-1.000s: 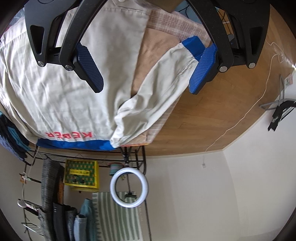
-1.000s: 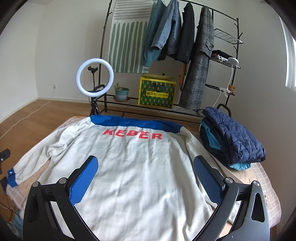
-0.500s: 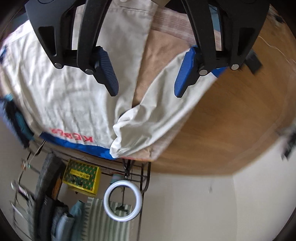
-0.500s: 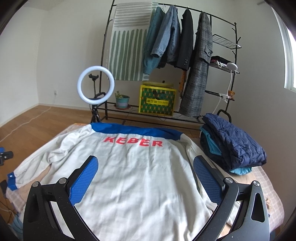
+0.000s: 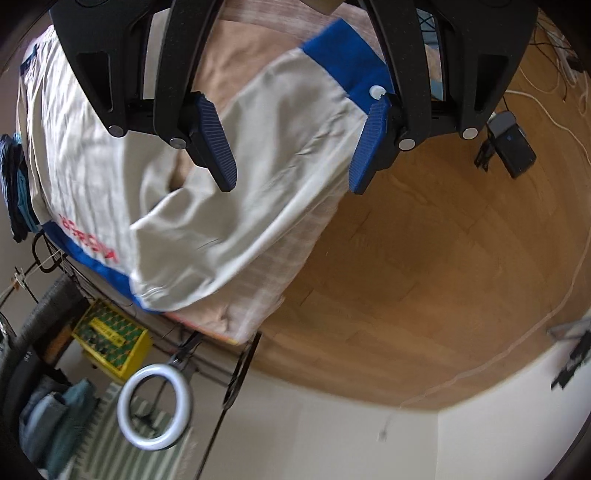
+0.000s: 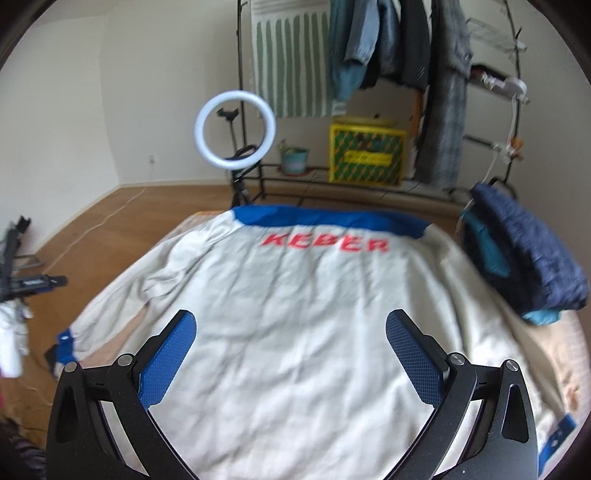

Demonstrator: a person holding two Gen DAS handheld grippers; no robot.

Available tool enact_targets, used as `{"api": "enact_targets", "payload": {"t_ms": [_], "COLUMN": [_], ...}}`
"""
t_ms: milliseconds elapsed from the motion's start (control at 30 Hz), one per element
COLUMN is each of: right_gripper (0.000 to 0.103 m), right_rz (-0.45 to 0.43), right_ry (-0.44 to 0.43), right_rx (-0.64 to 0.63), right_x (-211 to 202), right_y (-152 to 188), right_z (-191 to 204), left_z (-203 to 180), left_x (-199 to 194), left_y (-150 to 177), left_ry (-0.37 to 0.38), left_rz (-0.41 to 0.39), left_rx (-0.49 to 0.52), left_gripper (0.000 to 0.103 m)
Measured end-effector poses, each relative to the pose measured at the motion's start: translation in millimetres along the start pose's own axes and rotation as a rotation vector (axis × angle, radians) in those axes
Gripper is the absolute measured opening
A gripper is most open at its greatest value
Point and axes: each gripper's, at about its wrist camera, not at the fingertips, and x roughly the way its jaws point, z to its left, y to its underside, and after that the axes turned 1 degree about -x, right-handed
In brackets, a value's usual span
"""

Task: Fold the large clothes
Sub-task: 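Move the left gripper to the blue sleeve cuff and close on it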

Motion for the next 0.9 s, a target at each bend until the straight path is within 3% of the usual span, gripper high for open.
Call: {"api": "enact_targets", "payload": {"t_ms": [267,467,600,767,833,900], "right_gripper": [0.102,0.102,0.102,0.102,0.102,0.102], "right_rz": [0.032,0.089,0.089,0.079,0.076,0.077], "right_ry": [-0.063,-0.058,-0.049,-0.029,-0.024,-0.027], "right_rx": [-0.072,-0.025,-0.031,-0.076,-0.083,-0.078], "right_x": [14.9,32.2,32.4,29.9,29.0,28.9], "right_y": [3.5,1.2,1.1,4.1,5.0,4.6], "right_z": [19.0,15.1,18.0,25.4,25.8,24.7], "left_z": [45.5,42.2,40.4,39.4,39.2,38.6], "left_x": [51.9,78.4,83.6,81.2,80.5,79.9], "left_y": [7.0,25.0,30.0,27.5,27.7,27.3], "left_ry": [0.016,-0.021,-0.037,-0.039,-0.038,-0.044], "left_rz": [0.138,0.218,0.226,0.207,0.209,0.206], "left_rx": [-0.083,-0.019,-0.003,-0.009,-0.005,0.008], "left_gripper": [0.065,0.065,0.065,0.043,0.026,0.018]}}
